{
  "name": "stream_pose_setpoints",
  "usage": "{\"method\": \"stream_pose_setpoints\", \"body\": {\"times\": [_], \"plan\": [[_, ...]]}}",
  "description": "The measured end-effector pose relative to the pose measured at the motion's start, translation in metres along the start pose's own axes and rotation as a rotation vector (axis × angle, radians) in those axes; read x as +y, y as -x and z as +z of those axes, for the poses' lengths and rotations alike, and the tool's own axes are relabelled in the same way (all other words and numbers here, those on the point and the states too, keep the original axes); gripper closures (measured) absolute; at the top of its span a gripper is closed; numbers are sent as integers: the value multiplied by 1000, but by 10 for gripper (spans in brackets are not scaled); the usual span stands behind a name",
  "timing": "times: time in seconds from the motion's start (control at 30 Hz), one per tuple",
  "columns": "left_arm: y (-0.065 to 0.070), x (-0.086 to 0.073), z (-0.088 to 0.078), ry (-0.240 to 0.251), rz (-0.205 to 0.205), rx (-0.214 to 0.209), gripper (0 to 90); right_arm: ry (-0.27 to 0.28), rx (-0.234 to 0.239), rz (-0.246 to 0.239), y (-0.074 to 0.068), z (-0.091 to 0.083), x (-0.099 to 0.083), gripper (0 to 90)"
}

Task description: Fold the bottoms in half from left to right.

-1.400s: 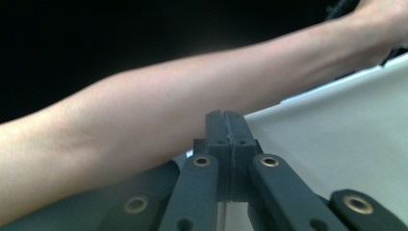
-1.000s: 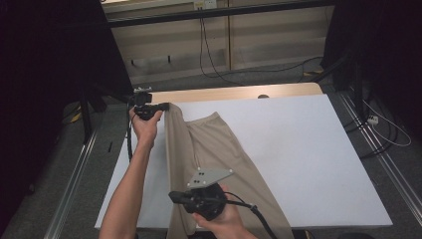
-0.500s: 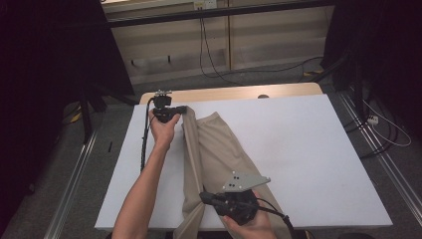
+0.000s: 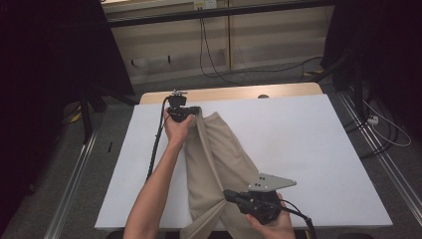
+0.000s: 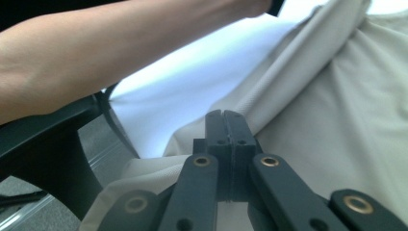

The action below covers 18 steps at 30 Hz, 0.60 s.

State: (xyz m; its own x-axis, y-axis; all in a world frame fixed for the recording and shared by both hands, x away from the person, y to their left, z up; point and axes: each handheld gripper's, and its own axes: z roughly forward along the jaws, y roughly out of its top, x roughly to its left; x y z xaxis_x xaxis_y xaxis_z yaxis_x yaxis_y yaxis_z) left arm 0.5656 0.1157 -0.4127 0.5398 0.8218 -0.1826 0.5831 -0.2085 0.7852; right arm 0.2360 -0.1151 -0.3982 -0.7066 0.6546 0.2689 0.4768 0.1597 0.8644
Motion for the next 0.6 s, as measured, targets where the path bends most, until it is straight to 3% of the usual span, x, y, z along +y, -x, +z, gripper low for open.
{"method": "stream_pose_setpoints", "body": {"times": [0.43, 0.6], "plan": [[17, -2, 31, -43, 18, -9, 842, -24, -109, 28, 29, -23, -22, 900], [22, -3, 42, -55, 17, -12, 842, -34, -129, 37, 35, -27, -26, 900]]}}
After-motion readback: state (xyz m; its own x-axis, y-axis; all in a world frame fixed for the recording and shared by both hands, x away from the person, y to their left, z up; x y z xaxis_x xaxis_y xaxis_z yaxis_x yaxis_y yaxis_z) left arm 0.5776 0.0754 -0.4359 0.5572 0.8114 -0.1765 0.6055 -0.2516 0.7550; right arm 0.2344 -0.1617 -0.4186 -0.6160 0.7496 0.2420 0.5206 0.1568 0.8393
